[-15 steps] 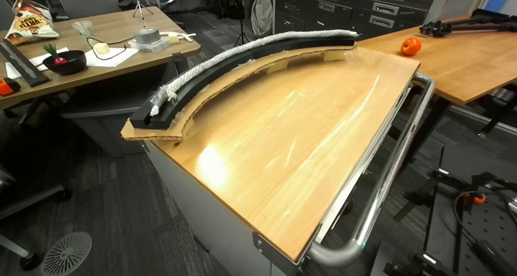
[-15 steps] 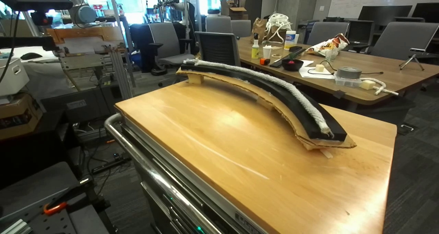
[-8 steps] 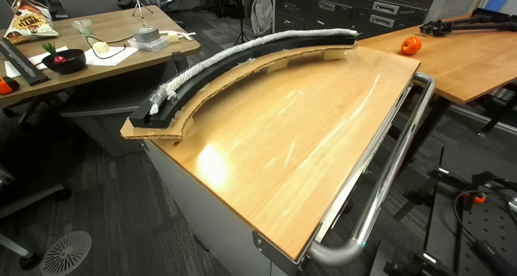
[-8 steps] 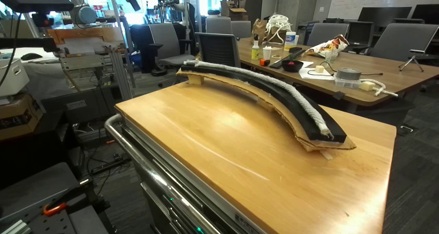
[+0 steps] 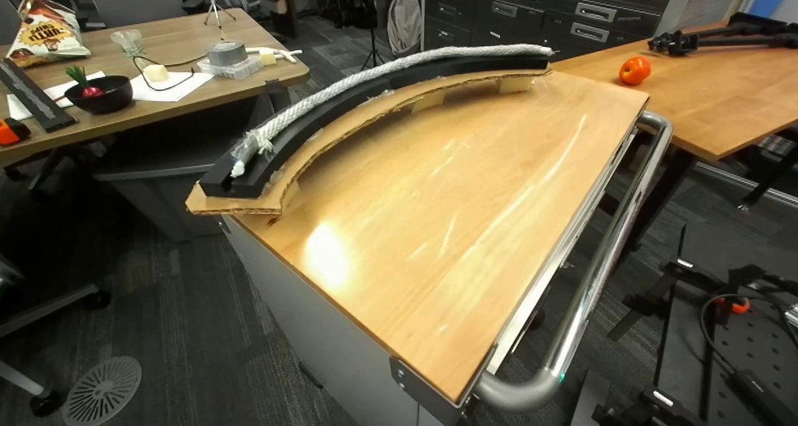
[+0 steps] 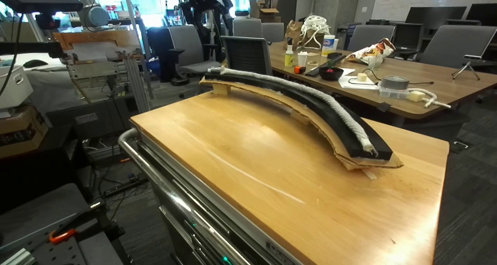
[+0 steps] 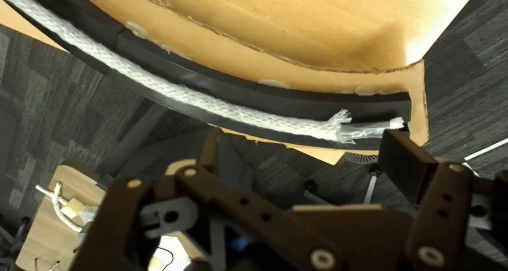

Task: Remove the rope from the black object and put it on the table

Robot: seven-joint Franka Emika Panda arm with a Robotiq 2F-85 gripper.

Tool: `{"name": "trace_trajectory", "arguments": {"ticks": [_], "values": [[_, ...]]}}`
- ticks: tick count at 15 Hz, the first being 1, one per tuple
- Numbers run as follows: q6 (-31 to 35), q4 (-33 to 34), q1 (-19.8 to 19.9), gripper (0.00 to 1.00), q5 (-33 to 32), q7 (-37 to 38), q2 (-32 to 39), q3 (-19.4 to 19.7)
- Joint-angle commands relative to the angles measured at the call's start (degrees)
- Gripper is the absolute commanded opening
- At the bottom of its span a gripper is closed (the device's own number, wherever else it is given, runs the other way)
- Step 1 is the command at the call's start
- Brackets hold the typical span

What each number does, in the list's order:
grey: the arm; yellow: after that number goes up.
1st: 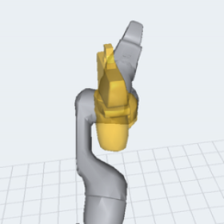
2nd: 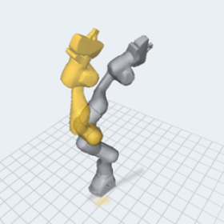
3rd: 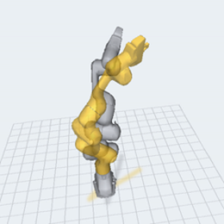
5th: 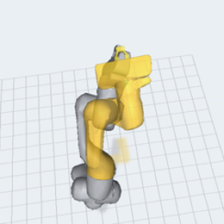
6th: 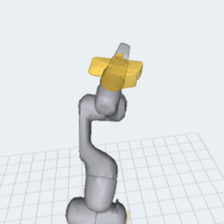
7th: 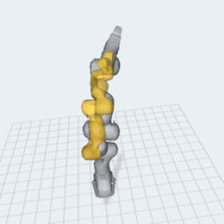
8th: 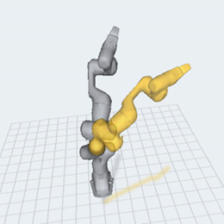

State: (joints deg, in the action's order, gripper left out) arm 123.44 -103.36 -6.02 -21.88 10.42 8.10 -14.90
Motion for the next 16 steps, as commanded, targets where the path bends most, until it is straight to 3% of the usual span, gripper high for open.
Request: {"name": "trace_trajectory", "arguments": {"ticks": [1, 3, 5, 6, 8, 9, 13, 14, 16], "values": [[-5.7, 14.2, -3.4, 1.00, 4.9, -4.6, 9.8, 2.1], [-10.7, 19.8, -4.2, 1.00, 8.5, -9.1, 13.2, 2.0], [-14.9, 20.3, -5.4, 1.00, 8.1, -12.2, 11.4, 2.3], [-10.3, 16.1, -5.4, 1.00, 7.4, -8.7, 11.1, 3.4], [-12.8, 18.1, -6.1, 1.00, 7.4, -10.3, 11.2, 3.2], [-13.3, 16.6, -5.2, 1.00, 7.3, -18.4, 9.5, 2.5], [-9.8, 9.9, -3.5, 1.00, 14.4, -30.9, 5.1, 0.6], [-12.0, 14.2, -5.5, 1.00, 11.2, -25.3, 8.8, 2.2], [-11.8, 12.5, -5.2, 1.00, 12.8, -28.4, 7.4, 1.9]]}}
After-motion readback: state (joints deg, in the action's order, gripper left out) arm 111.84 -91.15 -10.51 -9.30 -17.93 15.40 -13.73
